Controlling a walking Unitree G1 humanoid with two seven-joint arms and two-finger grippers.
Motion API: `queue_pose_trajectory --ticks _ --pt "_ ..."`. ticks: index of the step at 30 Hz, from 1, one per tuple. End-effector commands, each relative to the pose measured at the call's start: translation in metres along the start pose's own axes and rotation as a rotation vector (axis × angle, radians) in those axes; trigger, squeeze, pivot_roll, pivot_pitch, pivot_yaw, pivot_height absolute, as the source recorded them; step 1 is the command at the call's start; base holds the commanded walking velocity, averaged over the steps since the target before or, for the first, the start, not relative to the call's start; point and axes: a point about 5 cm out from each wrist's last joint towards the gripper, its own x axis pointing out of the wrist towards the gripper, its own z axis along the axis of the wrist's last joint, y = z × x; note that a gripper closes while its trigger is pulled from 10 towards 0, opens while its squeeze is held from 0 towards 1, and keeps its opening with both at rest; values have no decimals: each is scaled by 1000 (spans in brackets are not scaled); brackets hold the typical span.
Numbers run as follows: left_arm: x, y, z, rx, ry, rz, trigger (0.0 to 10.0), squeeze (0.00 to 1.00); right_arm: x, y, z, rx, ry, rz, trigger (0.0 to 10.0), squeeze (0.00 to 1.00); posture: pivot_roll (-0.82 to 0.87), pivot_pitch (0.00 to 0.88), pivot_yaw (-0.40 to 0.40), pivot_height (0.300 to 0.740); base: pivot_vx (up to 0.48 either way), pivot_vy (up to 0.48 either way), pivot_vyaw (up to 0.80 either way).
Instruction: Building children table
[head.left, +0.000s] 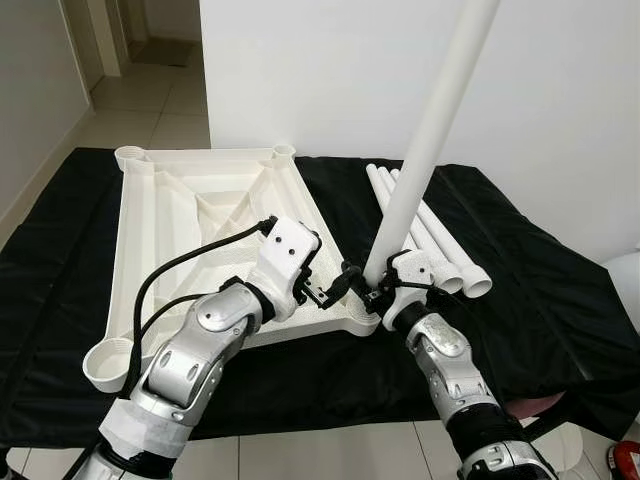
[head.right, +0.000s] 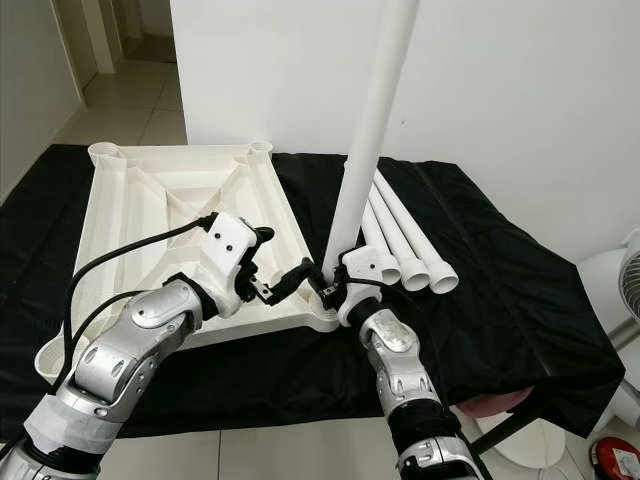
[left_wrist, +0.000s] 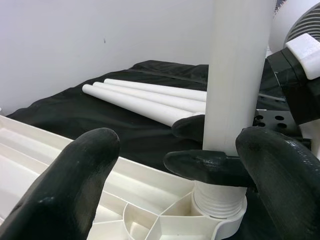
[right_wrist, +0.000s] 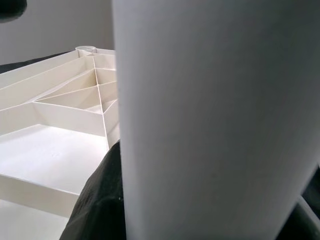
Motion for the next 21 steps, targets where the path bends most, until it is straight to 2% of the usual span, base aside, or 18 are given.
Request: queue_pose_trajectory --ticks 1,8,14,21 --pt "0 0 1 2 3 10 10000 0 -25 -6 -52 82 279 -53 10000 0 -16 0 -65 740 0 0 0" --pt "0 0 2 2 3 10 10000 0 -24 -7 -52 92 285 -60 10000 0 -18 0 -61 740 0 0 0" --pt "0 -1 3 3 0 5 10000 0 -20 -8 -53 154 315 -85 10000 0 -20 0 -58 740 0 0 0" --pt "0 -1 3 0 -1 5 10000 0 -14 -8 -46 122 266 -145 10000 0 -19 0 -59 740 0 0 0"
